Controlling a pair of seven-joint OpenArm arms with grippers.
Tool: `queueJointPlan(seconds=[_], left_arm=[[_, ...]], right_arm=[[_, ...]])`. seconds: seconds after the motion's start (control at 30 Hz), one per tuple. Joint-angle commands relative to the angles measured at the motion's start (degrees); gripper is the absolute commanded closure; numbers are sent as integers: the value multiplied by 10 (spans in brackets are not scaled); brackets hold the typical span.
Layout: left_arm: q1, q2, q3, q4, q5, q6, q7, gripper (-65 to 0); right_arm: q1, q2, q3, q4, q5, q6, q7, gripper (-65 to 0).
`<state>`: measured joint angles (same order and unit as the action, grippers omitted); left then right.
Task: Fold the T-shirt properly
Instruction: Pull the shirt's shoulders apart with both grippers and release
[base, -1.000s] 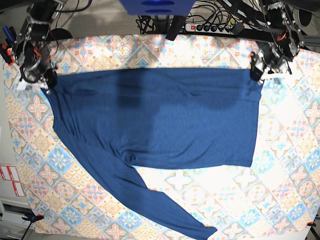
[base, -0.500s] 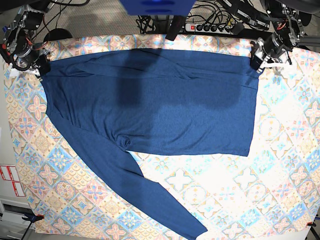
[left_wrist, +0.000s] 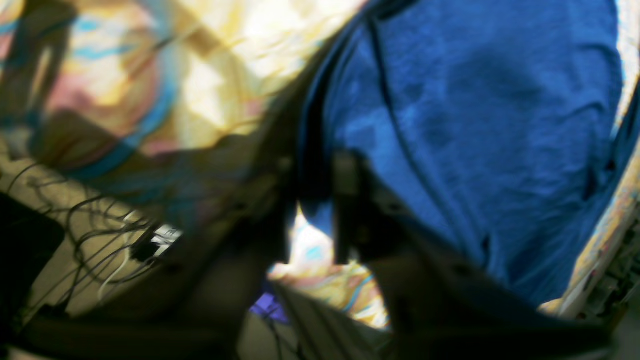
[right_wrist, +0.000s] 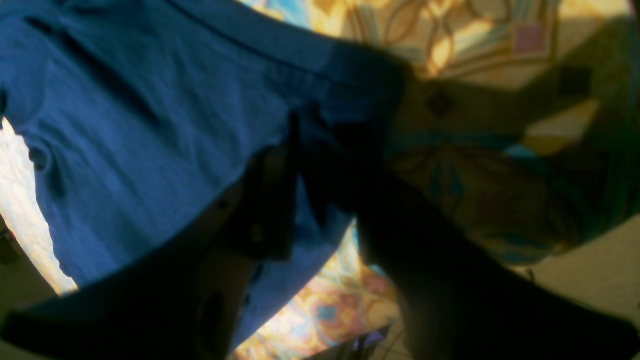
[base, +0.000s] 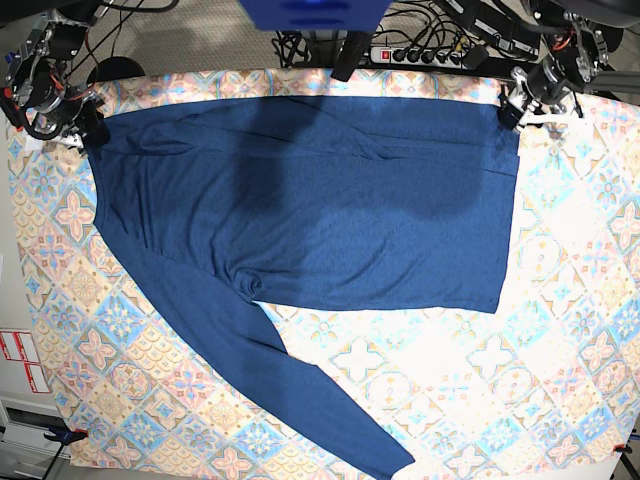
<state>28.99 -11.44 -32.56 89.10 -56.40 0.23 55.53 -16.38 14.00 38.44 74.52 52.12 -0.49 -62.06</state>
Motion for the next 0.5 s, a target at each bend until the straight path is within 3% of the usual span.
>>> queueJointPlan(seconds=[0.0, 0.13, 0.27, 0.47], left_arm=[[5, -6, -4, 10, -4, -1, -3, -209], [12, -6, -6, 10, -5, -1, -3, -274], [10, -6, -52, 11, -8, -1, -3, -276], [-9, -10, -78, 11, -61, -3, -3, -276]], right_arm=[[0, 10, 5, 7, 1, 1, 3, -204], [0, 9, 37, 7, 1, 1, 5, -199], [0, 9, 80, 9, 1, 1, 5, -200], [3, 9, 113, 11, 1, 1, 2, -201]])
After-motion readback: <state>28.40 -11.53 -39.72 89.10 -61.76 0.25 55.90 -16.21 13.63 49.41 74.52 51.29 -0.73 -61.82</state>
